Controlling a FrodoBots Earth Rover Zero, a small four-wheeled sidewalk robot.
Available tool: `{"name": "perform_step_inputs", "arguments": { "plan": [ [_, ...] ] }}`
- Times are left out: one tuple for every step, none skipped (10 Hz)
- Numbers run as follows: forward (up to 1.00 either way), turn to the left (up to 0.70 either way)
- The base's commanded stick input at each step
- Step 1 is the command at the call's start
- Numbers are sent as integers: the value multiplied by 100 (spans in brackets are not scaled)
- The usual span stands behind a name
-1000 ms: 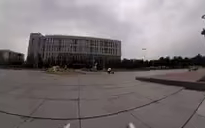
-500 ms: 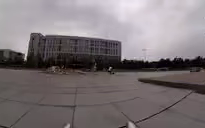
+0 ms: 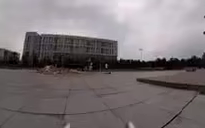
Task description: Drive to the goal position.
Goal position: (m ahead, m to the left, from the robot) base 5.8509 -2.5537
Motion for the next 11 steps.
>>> {"name": "perform_step_inputs", "arguments": {
  "plan": [
    [70,-13],
    [70,-11],
    [70,-8],
    [70,-2],
    [70,-1],
    [70,0],
    [70,0],
    [70,0],
    [70,0],
    [70,0],
    [70,0]
  ]
}}
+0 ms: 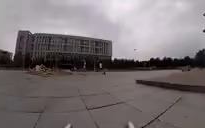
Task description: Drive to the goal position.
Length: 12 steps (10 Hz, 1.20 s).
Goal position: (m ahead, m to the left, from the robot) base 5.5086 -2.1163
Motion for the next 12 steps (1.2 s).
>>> {"name": "perform_step_inputs", "arguments": {
  "plan": [
    [70,0],
    [70,0],
    [70,0],
    [70,0],
    [70,0],
    [70,0],
    [70,0],
    [70,0],
    [70,0],
    [70,0],
    [70,0],
    [70,0]
  ]
}}
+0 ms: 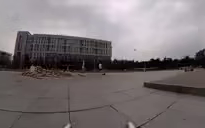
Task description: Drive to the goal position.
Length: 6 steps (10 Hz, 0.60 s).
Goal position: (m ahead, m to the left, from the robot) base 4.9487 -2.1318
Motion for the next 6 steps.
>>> {"name": "perform_step_inputs", "arguments": {
  "plan": [
    [70,0],
    [70,-1],
    [70,-2],
    [70,-8],
    [70,-14],
    [70,-14]
  ]
}}
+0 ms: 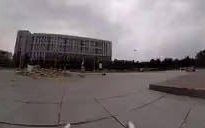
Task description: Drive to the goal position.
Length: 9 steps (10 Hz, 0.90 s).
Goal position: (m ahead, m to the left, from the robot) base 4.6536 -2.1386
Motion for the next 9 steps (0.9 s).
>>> {"name": "perform_step_inputs", "arguments": {
  "plan": [
    [70,-14],
    [70,-14],
    [70,-14],
    [70,-14],
    [70,-14],
    [70,-14],
    [70,-14],
    [70,-14],
    [70,-14]
  ]
}}
